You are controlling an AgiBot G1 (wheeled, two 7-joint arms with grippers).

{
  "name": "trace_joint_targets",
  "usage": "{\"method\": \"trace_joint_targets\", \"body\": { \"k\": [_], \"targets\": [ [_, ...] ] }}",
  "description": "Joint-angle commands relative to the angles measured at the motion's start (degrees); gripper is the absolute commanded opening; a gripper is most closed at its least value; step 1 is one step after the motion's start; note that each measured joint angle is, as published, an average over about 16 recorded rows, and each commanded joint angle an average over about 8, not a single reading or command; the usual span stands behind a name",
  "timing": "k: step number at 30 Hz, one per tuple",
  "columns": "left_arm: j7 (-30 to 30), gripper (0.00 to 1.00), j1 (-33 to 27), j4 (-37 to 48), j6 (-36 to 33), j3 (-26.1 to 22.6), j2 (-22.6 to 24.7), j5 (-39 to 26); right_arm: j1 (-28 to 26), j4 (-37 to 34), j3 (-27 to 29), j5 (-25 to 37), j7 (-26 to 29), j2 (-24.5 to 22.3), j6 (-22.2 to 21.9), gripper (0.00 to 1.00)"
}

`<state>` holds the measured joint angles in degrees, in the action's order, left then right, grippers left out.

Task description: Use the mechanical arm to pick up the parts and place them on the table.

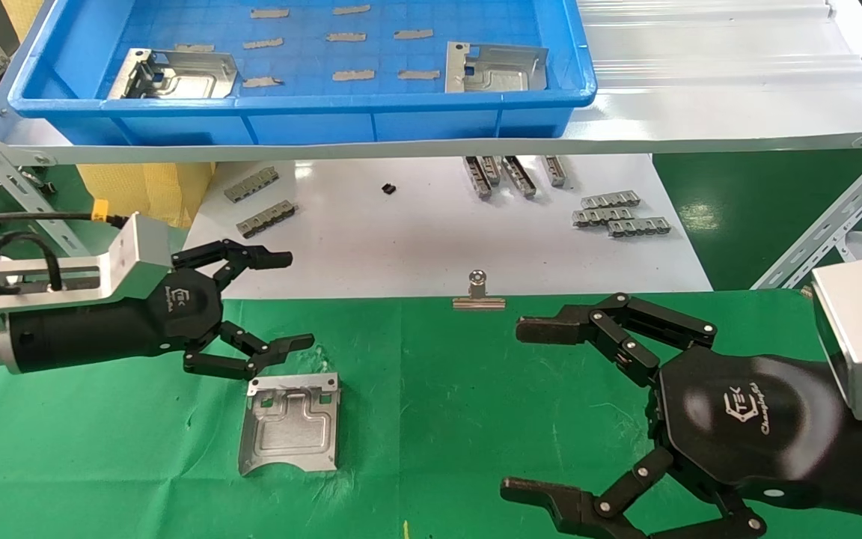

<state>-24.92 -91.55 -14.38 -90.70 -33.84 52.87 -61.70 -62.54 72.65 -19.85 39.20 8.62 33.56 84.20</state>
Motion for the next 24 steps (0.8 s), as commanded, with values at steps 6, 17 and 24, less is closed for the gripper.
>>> {"method": "trace_joint_targets", "body": {
  "k": [6, 17, 24],
  "targets": [
    [5.2, 1.0, 4.3, -8.6, 0.7, 2.6, -2.6, 2.9, 0.0, 0.0, 0.0, 0.0, 0.0, 0.0, 0.0, 1.0],
    [13.3, 1.0, 11.2, -22.1, 1.9, 6.6, -6.7, 7.4, 0.0, 0.0, 0.0, 0.0, 0.0, 0.0, 0.0, 1.0],
    [18.4, 1.0, 15.5, -30.6, 2.6, 9.2, -9.2, 10.3, 0.0, 0.0, 0.0, 0.0, 0.0, 0.0, 0.0, 1.0]
  ]
}}
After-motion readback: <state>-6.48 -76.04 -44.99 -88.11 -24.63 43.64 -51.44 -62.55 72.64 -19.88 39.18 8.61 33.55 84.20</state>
